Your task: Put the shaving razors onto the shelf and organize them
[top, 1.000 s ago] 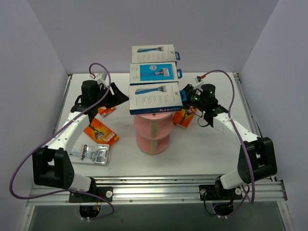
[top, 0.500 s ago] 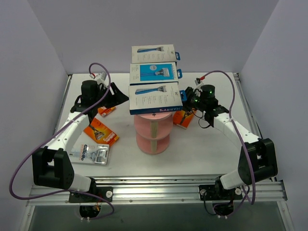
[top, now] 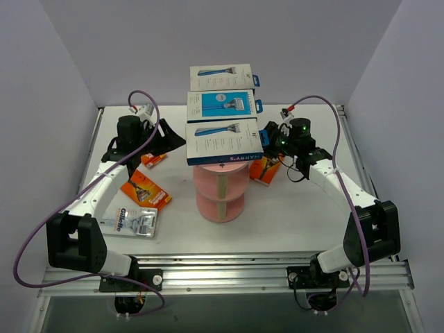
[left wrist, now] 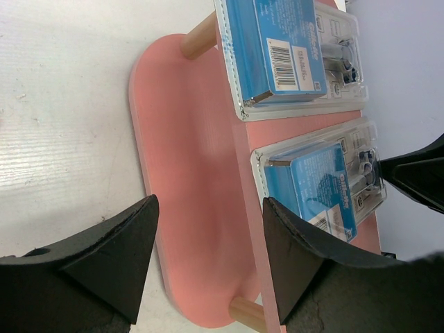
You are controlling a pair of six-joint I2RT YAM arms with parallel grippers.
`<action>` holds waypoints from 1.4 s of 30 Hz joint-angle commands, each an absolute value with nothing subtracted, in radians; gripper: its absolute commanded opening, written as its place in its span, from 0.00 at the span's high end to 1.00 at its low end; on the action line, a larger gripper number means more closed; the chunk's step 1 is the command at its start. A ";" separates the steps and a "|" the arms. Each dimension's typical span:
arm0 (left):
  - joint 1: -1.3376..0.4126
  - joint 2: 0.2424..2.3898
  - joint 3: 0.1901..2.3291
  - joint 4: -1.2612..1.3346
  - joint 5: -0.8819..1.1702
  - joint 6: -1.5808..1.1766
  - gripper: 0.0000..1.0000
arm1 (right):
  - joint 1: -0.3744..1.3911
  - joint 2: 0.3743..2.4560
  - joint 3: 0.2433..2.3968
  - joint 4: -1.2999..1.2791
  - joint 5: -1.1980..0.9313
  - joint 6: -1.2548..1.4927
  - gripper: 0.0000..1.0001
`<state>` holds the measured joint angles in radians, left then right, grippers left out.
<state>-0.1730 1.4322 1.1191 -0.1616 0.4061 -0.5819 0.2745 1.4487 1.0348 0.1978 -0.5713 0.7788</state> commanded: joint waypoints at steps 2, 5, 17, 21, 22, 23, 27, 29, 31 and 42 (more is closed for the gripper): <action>-0.166 1.402 1.132 -0.135 0.426 -0.572 0.30 | 0.273 1.394 1.089 0.193 -0.566 0.735 0.66; -0.166 1.404 1.131 -0.133 0.426 -0.574 0.30 | 0.276 1.394 1.094 0.190 -0.565 0.727 0.67; -0.166 1.407 1.129 -0.130 0.430 -0.572 0.30 | 0.284 1.387 1.063 0.227 -0.572 0.699 0.91; -0.166 1.405 1.127 -0.132 0.430 -0.571 0.30 | 0.284 1.390 1.069 0.229 -0.571 0.696 0.98; -0.164 1.404 1.127 -0.132 0.430 -0.571 0.30 | 0.284 1.390 1.071 0.229 -0.571 0.698 1.00; -0.166 1.402 1.127 -0.132 0.430 -0.571 0.30 | 0.285 1.388 1.071 0.227 -0.569 0.696 1.00; -0.164 1.399 1.124 -0.132 0.428 -0.571 0.30 | 0.287 1.382 1.068 0.225 -0.563 0.686 1.00; -0.166 1.399 1.123 -0.133 0.429 -0.571 0.30 | 0.287 1.368 1.060 0.230 -0.560 0.675 1.00; -0.166 1.397 1.123 -0.133 0.430 -0.569 0.30 | 0.287 1.352 1.048 0.241 -0.555 0.658 1.00; -0.166 1.393 1.121 -0.133 0.431 -0.572 0.30 | 0.298 1.316 0.988 0.296 -0.540 0.555 1.00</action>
